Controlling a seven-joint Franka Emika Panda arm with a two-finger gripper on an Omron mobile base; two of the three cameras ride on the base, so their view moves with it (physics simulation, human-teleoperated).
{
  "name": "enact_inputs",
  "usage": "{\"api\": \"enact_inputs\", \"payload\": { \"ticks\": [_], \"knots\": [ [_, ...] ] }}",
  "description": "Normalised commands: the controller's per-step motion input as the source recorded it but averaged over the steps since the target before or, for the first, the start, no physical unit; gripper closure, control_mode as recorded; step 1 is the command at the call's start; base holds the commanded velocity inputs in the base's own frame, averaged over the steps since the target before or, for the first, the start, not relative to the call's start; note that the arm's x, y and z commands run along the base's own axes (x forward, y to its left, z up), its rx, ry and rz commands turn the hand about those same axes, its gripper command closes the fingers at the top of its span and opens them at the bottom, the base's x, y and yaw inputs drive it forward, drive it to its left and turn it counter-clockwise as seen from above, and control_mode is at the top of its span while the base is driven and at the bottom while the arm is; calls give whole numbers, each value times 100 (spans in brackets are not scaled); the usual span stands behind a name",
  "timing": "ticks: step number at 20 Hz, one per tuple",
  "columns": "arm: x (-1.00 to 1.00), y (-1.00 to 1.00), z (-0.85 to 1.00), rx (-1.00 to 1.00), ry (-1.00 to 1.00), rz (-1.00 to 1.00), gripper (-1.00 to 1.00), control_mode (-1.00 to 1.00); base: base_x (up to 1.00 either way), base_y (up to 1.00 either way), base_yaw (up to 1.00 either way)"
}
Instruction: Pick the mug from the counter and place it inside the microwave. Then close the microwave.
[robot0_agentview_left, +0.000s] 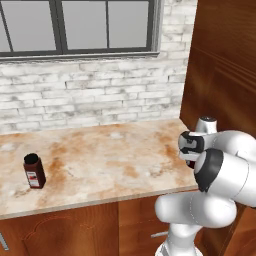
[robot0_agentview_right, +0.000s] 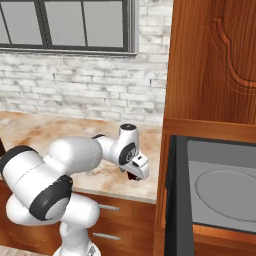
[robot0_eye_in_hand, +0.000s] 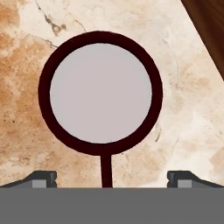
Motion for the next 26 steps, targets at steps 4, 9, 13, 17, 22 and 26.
{"api": "enact_inputs", "payload": {
  "ticks": [4, 9, 13, 17, 22, 26],
  "knots": [
    [1, 0, -9, 0, 0, 0, -100, -100, 0, 0, 0],
    [8, 0, -9, 0, 0, 0, -100, -100, 0, 0, 0],
    [12, 0, -6, 0, 0, 0, -100, -100, 0, 0, 0],
    [0, 0, 0, 0, 0, 0, -100, -100, 0, 0, 0],
    [0, 0, 0, 0, 0, 0, 100, -100, 0, 0, 0],
    [0, 0, 0, 0, 0, 0, 100, -100, 0, 0, 0]
  ]
}}
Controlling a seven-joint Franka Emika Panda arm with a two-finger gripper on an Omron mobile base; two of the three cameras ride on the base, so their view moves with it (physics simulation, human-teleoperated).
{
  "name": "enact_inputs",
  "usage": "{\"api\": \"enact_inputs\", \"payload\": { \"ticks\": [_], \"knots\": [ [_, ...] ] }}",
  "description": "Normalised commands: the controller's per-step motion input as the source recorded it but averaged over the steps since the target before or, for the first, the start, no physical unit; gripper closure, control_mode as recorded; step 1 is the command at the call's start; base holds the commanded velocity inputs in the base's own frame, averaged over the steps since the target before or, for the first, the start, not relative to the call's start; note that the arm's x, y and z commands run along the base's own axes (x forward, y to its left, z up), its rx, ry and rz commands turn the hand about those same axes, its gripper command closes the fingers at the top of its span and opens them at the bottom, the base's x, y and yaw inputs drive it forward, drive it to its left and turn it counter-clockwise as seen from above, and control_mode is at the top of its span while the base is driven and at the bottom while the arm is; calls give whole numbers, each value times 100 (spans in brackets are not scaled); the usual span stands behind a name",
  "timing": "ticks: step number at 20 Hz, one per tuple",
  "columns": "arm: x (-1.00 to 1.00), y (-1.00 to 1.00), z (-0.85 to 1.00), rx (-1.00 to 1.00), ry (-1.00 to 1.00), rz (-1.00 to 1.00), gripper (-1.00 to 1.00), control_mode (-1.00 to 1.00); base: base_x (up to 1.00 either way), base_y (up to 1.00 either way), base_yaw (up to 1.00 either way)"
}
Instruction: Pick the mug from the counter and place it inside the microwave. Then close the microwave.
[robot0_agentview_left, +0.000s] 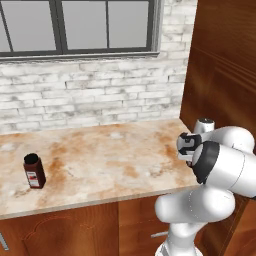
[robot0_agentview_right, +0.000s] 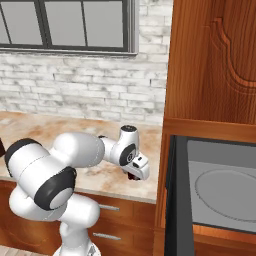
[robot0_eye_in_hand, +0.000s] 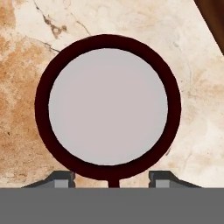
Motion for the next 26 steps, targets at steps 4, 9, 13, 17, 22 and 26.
{"api": "enact_inputs", "payload": {
  "ticks": [4, 9, 13, 17, 22, 26],
  "knots": [
    [0, 0, 0, 0, 0, 0, 100, -100, 0, 0, 0],
    [0, 3, 0, 0, -2, 0, 100, -100, 0, 0, 0],
    [-6, 34, 19, 0, -10, 3, 100, -100, 0, 0, 0],
    [-13, 34, 70, 0, -4, 11, 100, -100, 0, 0, 0],
    [-18, 35, 75, 0, 0, 15, 100, -100, 0, 0, 0],
    [-3, 57, 37, 0, 0, 21, 100, -100, 0, 0, 0]
  ]
}}
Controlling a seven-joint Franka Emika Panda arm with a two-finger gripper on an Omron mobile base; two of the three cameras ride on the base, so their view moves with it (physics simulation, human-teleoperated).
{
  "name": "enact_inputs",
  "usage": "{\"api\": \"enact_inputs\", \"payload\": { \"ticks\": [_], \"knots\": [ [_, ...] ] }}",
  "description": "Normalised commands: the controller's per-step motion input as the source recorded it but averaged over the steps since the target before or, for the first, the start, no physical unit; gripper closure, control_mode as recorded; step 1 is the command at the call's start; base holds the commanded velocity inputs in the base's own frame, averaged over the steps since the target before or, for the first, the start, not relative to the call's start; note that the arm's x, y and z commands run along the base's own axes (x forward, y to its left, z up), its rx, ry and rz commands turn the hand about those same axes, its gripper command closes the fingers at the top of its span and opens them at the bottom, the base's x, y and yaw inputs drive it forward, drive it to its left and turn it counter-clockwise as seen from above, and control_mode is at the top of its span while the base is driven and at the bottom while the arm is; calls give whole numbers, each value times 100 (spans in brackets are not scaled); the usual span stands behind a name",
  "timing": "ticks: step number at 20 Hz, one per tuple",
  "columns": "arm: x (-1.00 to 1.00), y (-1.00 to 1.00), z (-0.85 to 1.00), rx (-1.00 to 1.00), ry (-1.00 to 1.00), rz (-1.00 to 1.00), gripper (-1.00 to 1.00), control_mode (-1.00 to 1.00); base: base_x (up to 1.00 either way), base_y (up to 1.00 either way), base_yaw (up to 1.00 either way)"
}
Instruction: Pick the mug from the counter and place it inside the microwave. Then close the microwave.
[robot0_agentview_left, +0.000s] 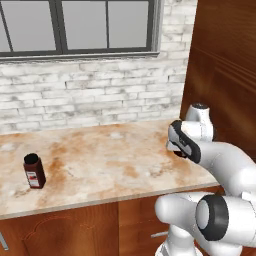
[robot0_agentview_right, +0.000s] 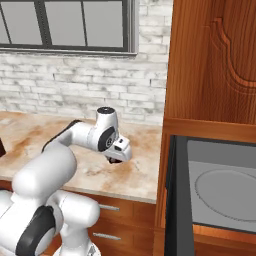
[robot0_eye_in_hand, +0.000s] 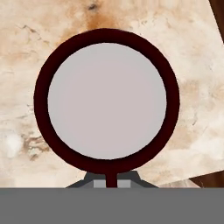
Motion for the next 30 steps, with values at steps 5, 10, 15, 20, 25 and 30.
{"api": "enact_inputs", "payload": {
  "ticks": [5, 10, 15, 20, 25, 30],
  "knots": [
    [-2, 61, 28, 0, 0, 25, 100, -100, 0, 0, 0],
    [-14, 52, 28, 0, -1, 26, 100, -100, 0, 0, 0],
    [-62, 26, 29, 0, -11, 19, 100, -100, 0, 0, 0],
    [-50, 20, 29, 0, -6, 4, 100, -100, 0, 0, 0],
    [-28, 8, 15, -3, -1, -4, 100, -100, 0, 0, 0],
    [-25, 0, 5, 0, 0, -16, 100, -100, 0, 0, 0]
  ]
}}
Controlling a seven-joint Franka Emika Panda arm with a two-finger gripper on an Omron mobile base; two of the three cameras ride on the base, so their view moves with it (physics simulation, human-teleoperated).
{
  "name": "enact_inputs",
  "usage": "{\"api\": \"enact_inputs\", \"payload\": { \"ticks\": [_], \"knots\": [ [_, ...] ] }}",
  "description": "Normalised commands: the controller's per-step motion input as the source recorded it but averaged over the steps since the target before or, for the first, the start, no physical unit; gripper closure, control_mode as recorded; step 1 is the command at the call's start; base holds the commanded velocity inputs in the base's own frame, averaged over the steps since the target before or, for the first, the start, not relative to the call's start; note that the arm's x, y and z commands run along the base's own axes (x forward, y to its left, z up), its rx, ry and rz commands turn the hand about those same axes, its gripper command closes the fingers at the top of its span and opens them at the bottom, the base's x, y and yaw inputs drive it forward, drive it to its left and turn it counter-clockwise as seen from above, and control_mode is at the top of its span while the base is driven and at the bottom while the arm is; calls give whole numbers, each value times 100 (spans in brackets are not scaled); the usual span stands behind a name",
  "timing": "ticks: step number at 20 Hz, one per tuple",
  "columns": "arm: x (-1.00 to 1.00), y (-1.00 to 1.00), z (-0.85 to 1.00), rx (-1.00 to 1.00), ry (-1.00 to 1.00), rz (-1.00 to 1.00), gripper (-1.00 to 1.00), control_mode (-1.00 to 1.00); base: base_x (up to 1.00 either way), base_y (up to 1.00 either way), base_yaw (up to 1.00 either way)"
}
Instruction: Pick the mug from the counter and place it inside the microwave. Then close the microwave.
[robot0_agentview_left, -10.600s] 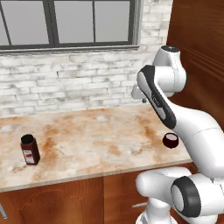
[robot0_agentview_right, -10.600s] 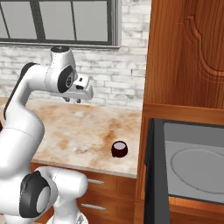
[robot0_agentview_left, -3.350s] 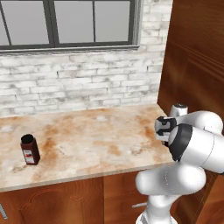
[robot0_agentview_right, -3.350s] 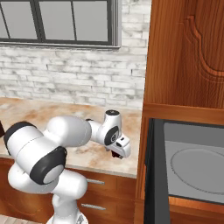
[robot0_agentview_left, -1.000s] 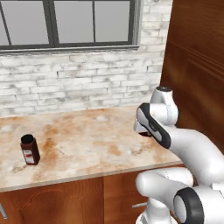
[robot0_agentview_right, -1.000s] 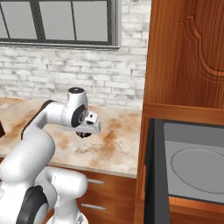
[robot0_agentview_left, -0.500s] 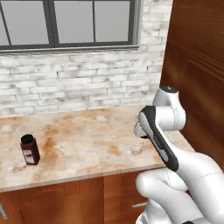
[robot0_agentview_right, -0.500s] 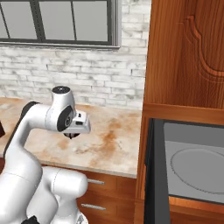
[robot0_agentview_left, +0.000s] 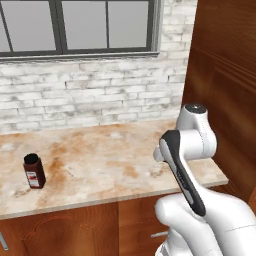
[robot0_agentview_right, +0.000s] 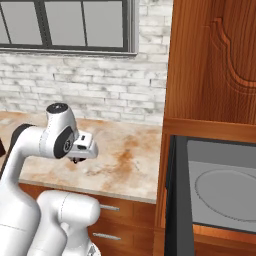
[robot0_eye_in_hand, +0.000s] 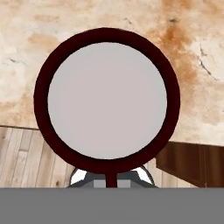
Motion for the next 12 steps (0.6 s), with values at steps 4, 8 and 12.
{"api": "enact_inputs", "payload": {
  "ticks": [4, 8, 12],
  "knots": [
    [-11, -4, 13, 0, 0, -18, 100, -100, 0, 0, 0],
    [-17, -1, 28, 0, -4, -12, 100, -100, 0, 0, 0],
    [-13, -8, 30, 5, -5, -11, 100, -100, 0, 0, 0]
  ]
}}
